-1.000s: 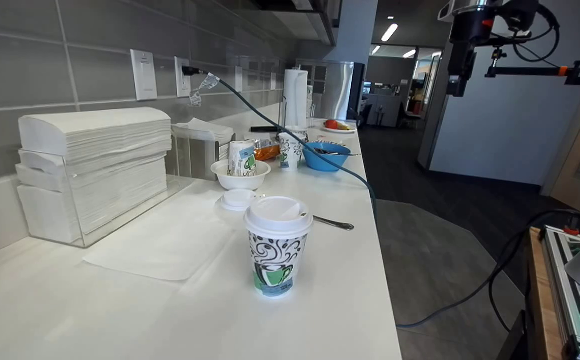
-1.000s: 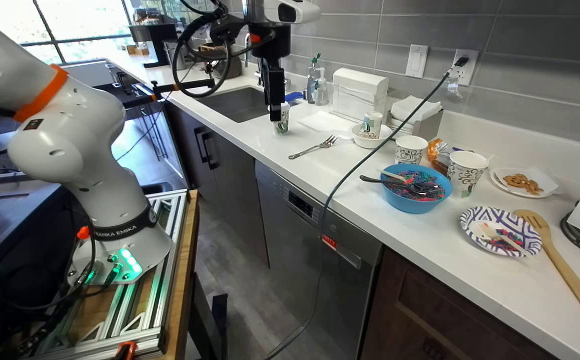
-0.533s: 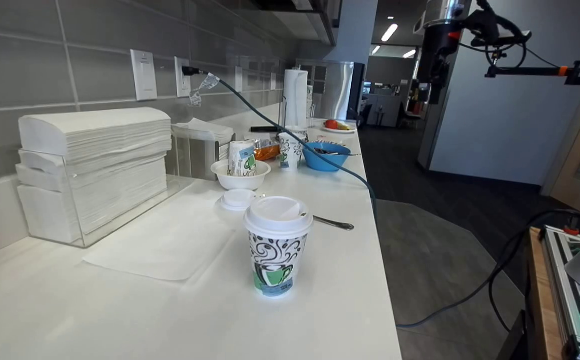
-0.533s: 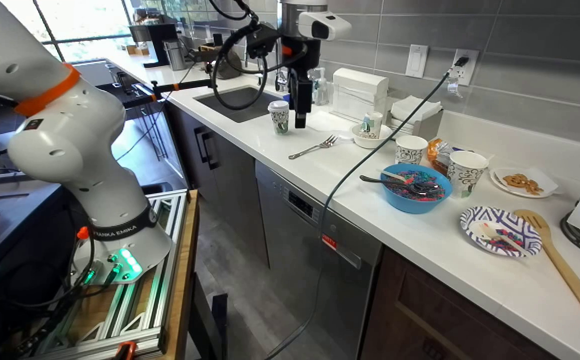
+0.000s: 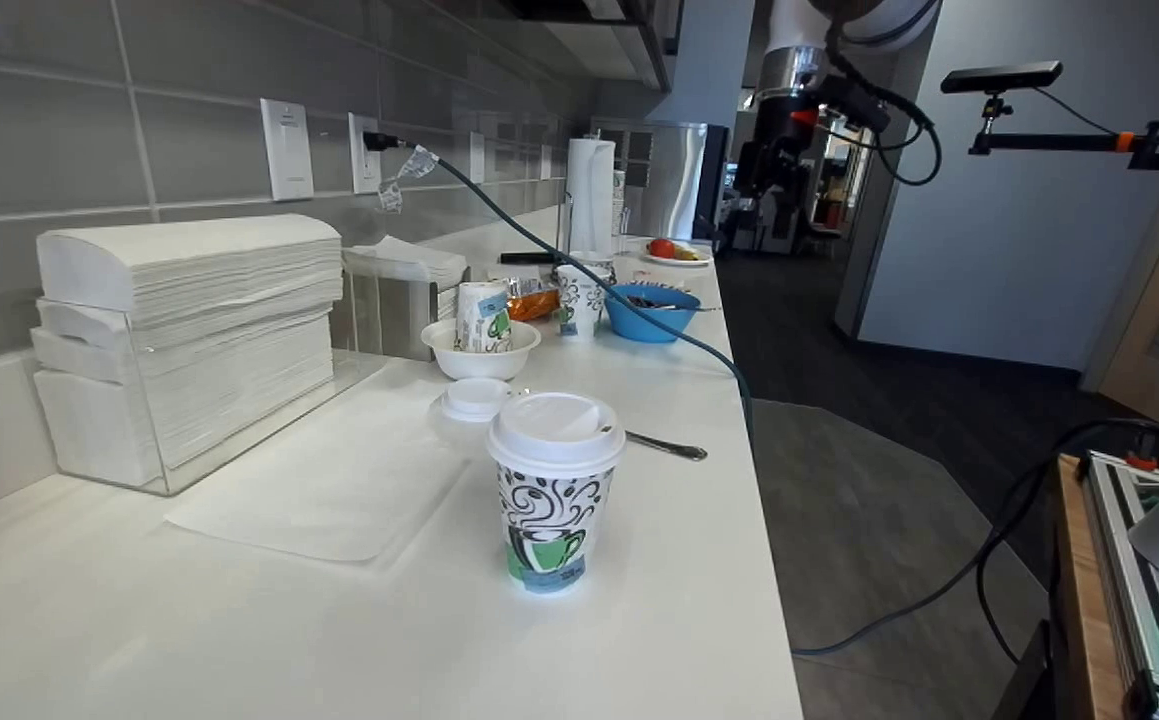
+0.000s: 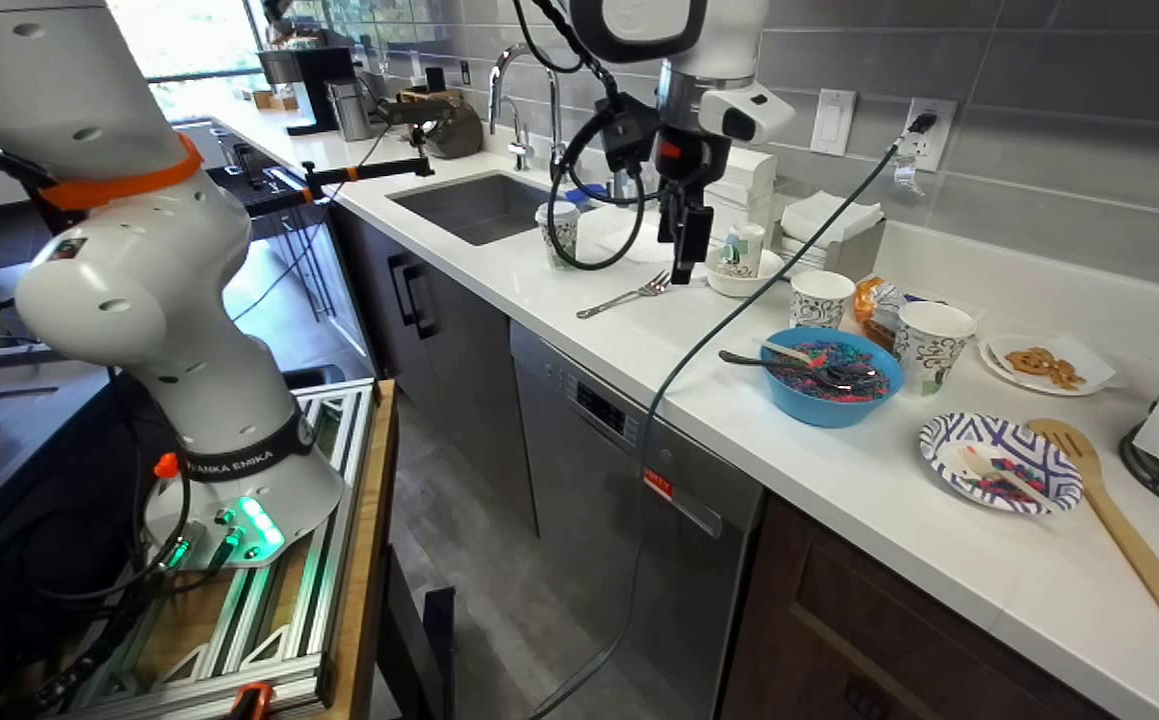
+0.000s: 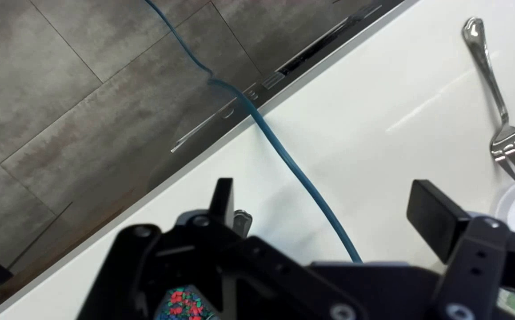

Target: Use the white knife to place some cereal from the blue bowl into the black and white bowl then put the knife in the second coffee cup from the right.

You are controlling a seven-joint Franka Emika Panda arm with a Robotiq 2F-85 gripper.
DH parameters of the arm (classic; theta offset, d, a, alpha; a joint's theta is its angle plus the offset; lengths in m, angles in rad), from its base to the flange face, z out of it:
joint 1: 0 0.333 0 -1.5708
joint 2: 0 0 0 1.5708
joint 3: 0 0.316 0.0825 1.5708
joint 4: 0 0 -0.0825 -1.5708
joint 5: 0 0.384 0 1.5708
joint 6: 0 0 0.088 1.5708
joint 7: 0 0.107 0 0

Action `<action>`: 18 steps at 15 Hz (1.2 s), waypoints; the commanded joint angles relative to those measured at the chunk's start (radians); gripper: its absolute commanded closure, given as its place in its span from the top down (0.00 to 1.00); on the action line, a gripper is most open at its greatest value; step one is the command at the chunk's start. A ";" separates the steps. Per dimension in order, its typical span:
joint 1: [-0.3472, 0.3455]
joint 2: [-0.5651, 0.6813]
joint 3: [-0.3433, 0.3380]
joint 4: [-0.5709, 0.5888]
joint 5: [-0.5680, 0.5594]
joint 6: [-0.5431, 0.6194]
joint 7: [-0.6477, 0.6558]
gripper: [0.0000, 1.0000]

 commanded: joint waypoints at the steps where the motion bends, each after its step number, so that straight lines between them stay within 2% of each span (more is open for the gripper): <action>1: 0.005 0.169 0.004 0.156 0.020 -0.004 0.005 1.00; 5: 0.001 0.316 0.007 0.292 0.015 -0.005 0.015 1.00; 10: -0.007 0.449 -0.001 0.398 0.022 0.035 0.059 1.00; 11: -0.004 0.393 0.004 0.343 0.004 0.020 0.024 1.00; 16: -0.009 0.443 0.001 0.392 0.005 0.027 0.044 1.00; 18: -0.006 0.478 -0.005 0.407 -0.003 0.081 0.061 1.00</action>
